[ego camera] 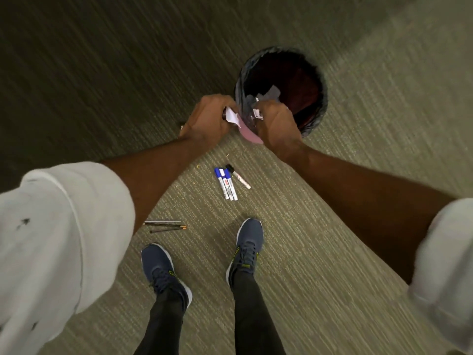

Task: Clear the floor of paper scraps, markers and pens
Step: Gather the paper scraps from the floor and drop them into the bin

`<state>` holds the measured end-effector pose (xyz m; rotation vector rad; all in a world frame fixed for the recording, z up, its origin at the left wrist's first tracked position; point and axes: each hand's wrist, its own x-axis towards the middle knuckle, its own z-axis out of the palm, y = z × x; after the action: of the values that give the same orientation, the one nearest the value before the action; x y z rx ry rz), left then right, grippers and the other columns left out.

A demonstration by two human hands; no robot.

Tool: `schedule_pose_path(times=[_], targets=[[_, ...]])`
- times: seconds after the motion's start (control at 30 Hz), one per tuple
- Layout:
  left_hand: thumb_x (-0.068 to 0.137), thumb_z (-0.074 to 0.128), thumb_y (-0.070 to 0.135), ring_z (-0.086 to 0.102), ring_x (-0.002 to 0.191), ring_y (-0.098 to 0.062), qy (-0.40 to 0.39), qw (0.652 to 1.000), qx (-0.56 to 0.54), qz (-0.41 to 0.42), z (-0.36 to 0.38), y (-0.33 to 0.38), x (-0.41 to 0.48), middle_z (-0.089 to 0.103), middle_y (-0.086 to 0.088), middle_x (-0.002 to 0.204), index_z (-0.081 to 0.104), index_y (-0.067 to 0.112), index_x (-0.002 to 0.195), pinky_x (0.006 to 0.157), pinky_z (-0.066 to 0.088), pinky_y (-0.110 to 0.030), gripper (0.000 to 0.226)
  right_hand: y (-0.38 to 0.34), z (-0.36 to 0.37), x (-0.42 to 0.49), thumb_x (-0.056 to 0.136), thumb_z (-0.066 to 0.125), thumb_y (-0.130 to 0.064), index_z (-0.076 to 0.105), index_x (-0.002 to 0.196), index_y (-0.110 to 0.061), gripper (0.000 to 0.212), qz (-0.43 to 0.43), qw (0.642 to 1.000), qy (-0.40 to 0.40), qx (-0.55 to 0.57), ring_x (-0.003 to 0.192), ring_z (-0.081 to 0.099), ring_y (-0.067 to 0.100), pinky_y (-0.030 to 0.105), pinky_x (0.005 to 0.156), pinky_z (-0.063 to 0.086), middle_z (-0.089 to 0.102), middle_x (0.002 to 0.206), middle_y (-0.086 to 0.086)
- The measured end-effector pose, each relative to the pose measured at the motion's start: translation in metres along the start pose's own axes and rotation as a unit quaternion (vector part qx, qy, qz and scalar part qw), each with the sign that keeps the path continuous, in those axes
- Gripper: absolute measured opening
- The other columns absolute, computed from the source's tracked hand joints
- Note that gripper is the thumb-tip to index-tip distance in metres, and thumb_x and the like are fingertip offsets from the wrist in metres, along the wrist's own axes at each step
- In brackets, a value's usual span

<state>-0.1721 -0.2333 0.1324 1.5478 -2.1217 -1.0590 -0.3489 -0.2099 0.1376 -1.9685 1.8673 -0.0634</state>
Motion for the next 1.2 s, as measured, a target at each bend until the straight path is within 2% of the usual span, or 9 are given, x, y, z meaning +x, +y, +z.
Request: schedule_pose_path(times=[0.27, 0.4, 0.47, 0.53, 0.6, 0.87, 1.07, 1.13, 1.2], targets=[[0.087, 0.056, 0.008, 0.069, 0.099, -0.021, 0.017, 0.999, -0.027, -0.016, 0.035, 0.063, 0.049, 0.075, -0.012, 0.105, 0.076, 0.005, 0.104, 0.086, 0.055, -0.026, 0.026, 0.057, -0.029, 0.001, 0.092, 0.055, -0.012, 0.064, 0.109, -0.005, 0.021, 0.091, 0.993, 0.042, 0.06, 0.106, 0.062, 0.036, 0.038, 0.082, 0.046, 0.067, 0.112, 0.018], [0.084, 0.068, 0.002, 0.063, 0.101, -0.01, 0.018, 0.997, -0.064, -0.047, 0.058, 0.074, 0.068, 0.073, -0.01, 0.114, 0.071, 0.005, 0.117, 0.074, 0.039, 0.006, 0.033, 0.075, -0.033, 0.007, 0.092, 0.056, -0.017, 0.069, 0.115, -0.011, 0.027, 0.131, 0.984, 0.049, 0.114, 0.109, 0.065, 0.029, 0.035, 0.088, 0.052, 0.071, 0.115, 0.013], [0.085, 0.07, 0.005, 0.064, 0.108, -0.016, 0.004, 0.995, -0.068, -0.073, 0.069, 0.076, 0.076, 0.069, -0.011, 0.12, 0.066, 0.006, 0.127, 0.08, 0.045, -0.001, 0.043, 0.082, -0.036, 0.01, 0.092, 0.059, -0.021, 0.067, 0.123, -0.016, 0.033, 0.158, 0.978, 0.032, 0.133, 0.117, 0.062, 0.026, 0.034, 0.098, 0.05, 0.067, 0.123, 0.011], [0.085, 0.071, 0.006, 0.064, 0.113, -0.022, -0.001, 0.993, -0.069, -0.1, 0.074, 0.075, 0.083, 0.063, -0.011, 0.127, 0.06, 0.011, 0.134, 0.097, 0.052, -0.024, 0.051, 0.086, -0.038, 0.011, 0.091, 0.061, -0.022, 0.066, 0.125, -0.017, 0.035, 0.165, 0.974, 0.034, 0.151, 0.119, 0.062, 0.025, 0.035, 0.1, 0.05, 0.067, 0.126, 0.01], [0.083, 0.073, 0.006, 0.064, 0.113, -0.024, -0.002, 0.989, -0.091, -0.119, 0.076, 0.074, 0.09, 0.058, -0.011, 0.131, 0.057, 0.014, 0.137, 0.099, 0.054, -0.035, 0.057, 0.088, -0.04, 0.013, 0.091, 0.063, -0.02, 0.066, 0.127, -0.015, 0.036, 0.157, 0.975, 0.046, 0.151, 0.119, 0.063, 0.024, 0.034, 0.101, 0.05, 0.068, 0.126, 0.009], [0.087, 0.061, -0.006, 0.059, 0.093, -0.01, 0.027, 0.979, -0.153, -0.129, 0.073, 0.064, 0.086, 0.058, -0.01, 0.13, 0.058, 0.01, 0.132, 0.086, 0.056, -0.019, 0.048, 0.093, -0.034, 0.018, 0.094, 0.061, -0.013, 0.069, 0.124, -0.012, 0.031, 0.152, 0.977, 0.088, 0.119, 0.115, 0.065, 0.015, 0.013, 0.097, 0.044, 0.069, 0.126, 0.005], [0.084, 0.072, -0.002, 0.061, 0.092, -0.013, 0.057, 0.967, -0.186, -0.166, 0.046, 0.037, 0.059, 0.063, -0.013, 0.112, 0.06, 0.003, 0.125, 0.08, 0.058, -0.021, 0.043, 0.071, -0.023, 0.007, 0.097, 0.053, -0.013, 0.069, 0.119, -0.012, 0.027, 0.111, 0.985, 0.086, 0.096, 0.109, 0.066, 0.022, 0.035, 0.097, 0.052, 0.061, 0.128, 0.007], [0.084, 0.071, -0.002, 0.061, 0.086, -0.016, 0.078, 0.959, -0.196, -0.191, 0.034, 0.019, 0.045, 0.061, -0.013, 0.097, 0.063, -0.003, 0.118, 0.076, 0.06, -0.029, 0.035, 0.058, -0.013, 0.0, 0.097, 0.051, -0.014, 0.069, 0.115, -0.011, 0.026, 0.081, 0.99, 0.085, 0.078, 0.111, 0.063, 0.023, 0.035, 0.095, 0.05, 0.061, 0.126, 0.009], [0.087, 0.067, 0.0, 0.063, 0.081, -0.017, 0.09, 0.954, -0.181, -0.221, 0.022, -0.004, 0.028, 0.064, -0.013, 0.091, 0.067, -0.003, 0.113, 0.064, 0.059, -0.022, 0.026, 0.043, 0.001, -0.008, 0.098, 0.051, -0.016, 0.069, 0.113, -0.009, 0.025, 0.061, 0.992, 0.085, 0.072, 0.113, 0.062, 0.025, 0.032, 0.094, 0.048, 0.062, 0.124, 0.01]])
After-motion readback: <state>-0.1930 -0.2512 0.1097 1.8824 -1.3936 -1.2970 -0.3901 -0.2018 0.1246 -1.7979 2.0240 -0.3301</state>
